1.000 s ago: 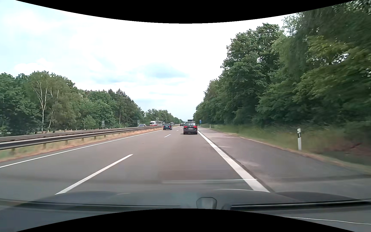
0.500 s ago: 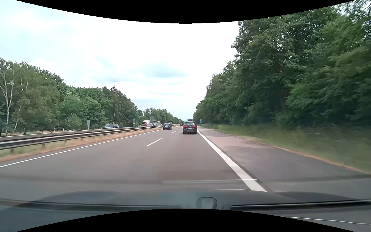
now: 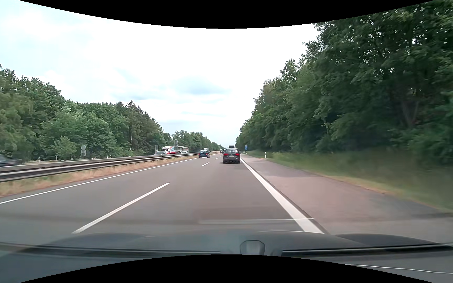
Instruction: Follow the waypoints while adhering to traffic rules and regulations
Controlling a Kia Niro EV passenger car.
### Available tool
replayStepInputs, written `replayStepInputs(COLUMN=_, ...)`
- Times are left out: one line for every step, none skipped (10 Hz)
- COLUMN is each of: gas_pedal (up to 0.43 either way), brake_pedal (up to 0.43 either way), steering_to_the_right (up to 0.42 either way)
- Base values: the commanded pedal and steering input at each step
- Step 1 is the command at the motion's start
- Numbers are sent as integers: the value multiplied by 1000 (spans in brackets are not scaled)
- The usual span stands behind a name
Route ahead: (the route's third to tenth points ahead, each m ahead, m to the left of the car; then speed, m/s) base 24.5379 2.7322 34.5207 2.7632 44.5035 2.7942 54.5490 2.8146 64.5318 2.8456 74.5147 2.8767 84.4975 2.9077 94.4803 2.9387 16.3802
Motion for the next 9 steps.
replayStepInputs(gas_pedal=197, brake_pedal=0, steering_to_the_right=-3)
replayStepInputs(gas_pedal=197, brake_pedal=0, steering_to_the_right=-3)
replayStepInputs(gas_pedal=197, brake_pedal=0, steering_to_the_right=-3)
replayStepInputs(gas_pedal=197, brake_pedal=0, steering_to_the_right=-4)
replayStepInputs(gas_pedal=197, brake_pedal=0, steering_to_the_right=-4)
replayStepInputs(gas_pedal=197, brake_pedal=0, steering_to_the_right=-4)
replayStepInputs(gas_pedal=197, brake_pedal=0, steering_to_the_right=-4)
replayStepInputs(gas_pedal=197, brake_pedal=0, steering_to_the_right=-4)
replayStepInputs(gas_pedal=197, brake_pedal=0, steering_to_the_right=-4)
